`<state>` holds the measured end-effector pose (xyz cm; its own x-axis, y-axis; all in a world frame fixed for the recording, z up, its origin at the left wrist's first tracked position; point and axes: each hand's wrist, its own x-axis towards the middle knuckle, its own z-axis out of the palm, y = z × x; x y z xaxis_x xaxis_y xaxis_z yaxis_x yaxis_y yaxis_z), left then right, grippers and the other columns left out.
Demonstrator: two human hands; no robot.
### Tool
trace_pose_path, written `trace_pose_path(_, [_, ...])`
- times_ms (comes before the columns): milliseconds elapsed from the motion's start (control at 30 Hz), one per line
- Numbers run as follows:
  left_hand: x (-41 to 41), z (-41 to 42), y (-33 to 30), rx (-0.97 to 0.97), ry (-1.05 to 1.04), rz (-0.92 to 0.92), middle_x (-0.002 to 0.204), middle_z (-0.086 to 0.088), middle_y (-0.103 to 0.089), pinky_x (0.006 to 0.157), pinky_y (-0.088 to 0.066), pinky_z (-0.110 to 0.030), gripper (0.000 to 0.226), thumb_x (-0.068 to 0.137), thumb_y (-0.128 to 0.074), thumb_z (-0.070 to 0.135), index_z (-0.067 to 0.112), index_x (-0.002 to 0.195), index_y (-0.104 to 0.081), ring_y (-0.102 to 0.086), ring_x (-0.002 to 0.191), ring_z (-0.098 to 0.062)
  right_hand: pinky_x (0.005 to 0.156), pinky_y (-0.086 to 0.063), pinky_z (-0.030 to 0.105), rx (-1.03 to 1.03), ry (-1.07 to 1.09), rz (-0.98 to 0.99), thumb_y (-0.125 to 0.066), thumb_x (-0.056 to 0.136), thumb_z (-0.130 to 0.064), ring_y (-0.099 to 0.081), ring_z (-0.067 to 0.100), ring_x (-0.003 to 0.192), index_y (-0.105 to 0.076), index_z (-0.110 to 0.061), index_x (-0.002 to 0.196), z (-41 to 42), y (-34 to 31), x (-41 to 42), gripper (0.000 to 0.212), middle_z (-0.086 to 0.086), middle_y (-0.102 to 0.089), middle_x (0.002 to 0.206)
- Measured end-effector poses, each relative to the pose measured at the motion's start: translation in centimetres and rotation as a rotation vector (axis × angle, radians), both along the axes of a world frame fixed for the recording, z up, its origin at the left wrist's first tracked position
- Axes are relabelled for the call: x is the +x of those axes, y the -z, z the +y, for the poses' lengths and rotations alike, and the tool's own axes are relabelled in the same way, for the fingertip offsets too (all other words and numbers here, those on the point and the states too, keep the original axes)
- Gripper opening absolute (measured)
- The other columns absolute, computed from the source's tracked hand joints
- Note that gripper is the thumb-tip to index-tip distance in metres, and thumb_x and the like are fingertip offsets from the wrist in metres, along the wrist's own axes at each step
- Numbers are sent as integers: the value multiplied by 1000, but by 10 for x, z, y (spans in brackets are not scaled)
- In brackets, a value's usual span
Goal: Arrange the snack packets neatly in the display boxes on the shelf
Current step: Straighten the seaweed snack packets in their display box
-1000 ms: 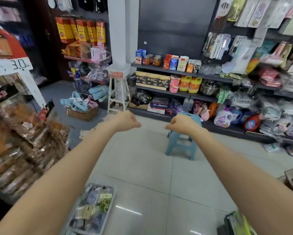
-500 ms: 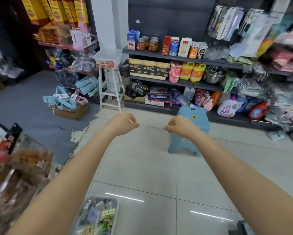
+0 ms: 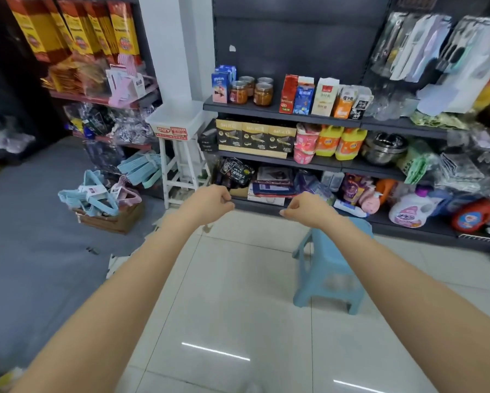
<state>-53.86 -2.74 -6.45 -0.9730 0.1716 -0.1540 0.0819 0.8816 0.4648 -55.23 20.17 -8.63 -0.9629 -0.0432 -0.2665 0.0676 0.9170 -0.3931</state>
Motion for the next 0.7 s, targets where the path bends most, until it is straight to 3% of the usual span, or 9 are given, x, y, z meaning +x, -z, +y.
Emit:
trace_pose_path(167, [-89,14,-9,14,2,46,110,-7,-65,87,-51,-39,28,94,-50,26,12,116,-60,-60,100,-24,82,-53,40,-10,-5,37,-57,88,-40,-62,25,86,-70,-10,93,7,-10,-82,33,7,-70,90])
trace_pose_path(467, [-233,26,0,102,2,43,108,-4,-66,81,-48,-32,24,94,-50,26,15,111,-63,-61,97,-22,78,-52,37,-63,38,49,-56,90,-40,-60,23,86,-67,-17,89,25,-3,-208,25,3,-66,87])
trace_pose_path(700, [-389,30,-1,82,88,93,100,-3,-66,85,-52,-41,18,92,-52,29,18,101,-64,-61,91,-22,69,-42,28,-66,94,71,-55,92,-37,-58,19,79,-67,-13,94,29,-6,-342,27,4,-65,84])
